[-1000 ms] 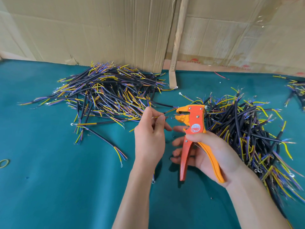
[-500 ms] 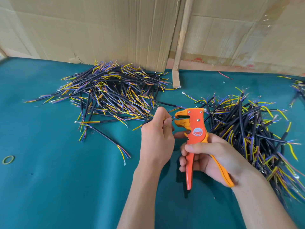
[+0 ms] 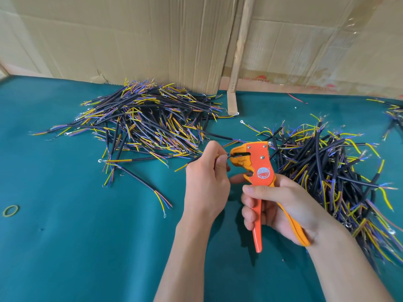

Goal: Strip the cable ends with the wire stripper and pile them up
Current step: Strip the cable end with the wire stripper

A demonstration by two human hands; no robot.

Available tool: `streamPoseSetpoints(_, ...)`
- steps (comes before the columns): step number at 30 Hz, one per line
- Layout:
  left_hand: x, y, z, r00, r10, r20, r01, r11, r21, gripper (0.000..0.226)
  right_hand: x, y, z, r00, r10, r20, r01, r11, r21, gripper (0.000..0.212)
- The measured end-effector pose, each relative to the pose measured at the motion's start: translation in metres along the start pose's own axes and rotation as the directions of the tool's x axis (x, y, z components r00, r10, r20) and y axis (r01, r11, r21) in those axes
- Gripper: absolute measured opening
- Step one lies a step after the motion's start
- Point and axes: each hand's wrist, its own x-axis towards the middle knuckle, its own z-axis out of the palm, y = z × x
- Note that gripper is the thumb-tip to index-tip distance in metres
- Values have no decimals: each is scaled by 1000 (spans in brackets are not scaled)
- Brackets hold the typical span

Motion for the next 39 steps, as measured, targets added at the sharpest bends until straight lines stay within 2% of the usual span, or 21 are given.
streamPoseSetpoints(7,-1,0,-1,1000,6,10,-6,1000,-14,14,1,1,-2,1000,20,-1,-20,1000,19,42)
streamPoseSetpoints(11,-1,-1,-1,1000,-12,26,12,1000,-21,16,6,3,1,999,-17,-48,17,1000,-2,28)
streamPoseSetpoints(12,-1,-1,-1,999,-18,27,18,1000,-22,17,8,4,3,997,-38,-68,38,999,-8,29)
streamPoseSetpoints(15,0,0,-1,1000,-30,4,30,999,-30,18,11,8,4,993,-58,-100,60,998,21,55)
streamPoseSetpoints(20,-1,1,1,997,-77,-21,75,994,-85,14,11,8,5,998,-59,-29,62,989,137,42)
streamPoseSetpoints(24,-1,2,2,990,-138,-25,134,985,-111,9,14,7,-1,989,-89,-114,111,973,200,37)
streamPoseSetpoints(27,-2,4,2,986,-162,-33,156,978,-137,19,15,8,-3,981,-98,-170,134,966,221,42)
streamPoseSetpoints(33,-2,5,0,984,-176,-21,172,976,-133,13,9,6,-3,975,-222,-28,224,958,182,41)
streamPoseSetpoints(39,-2,3,-1,974,-208,92,221,962,-160,19,8,6,1,966,-259,0,256,956,144,43)
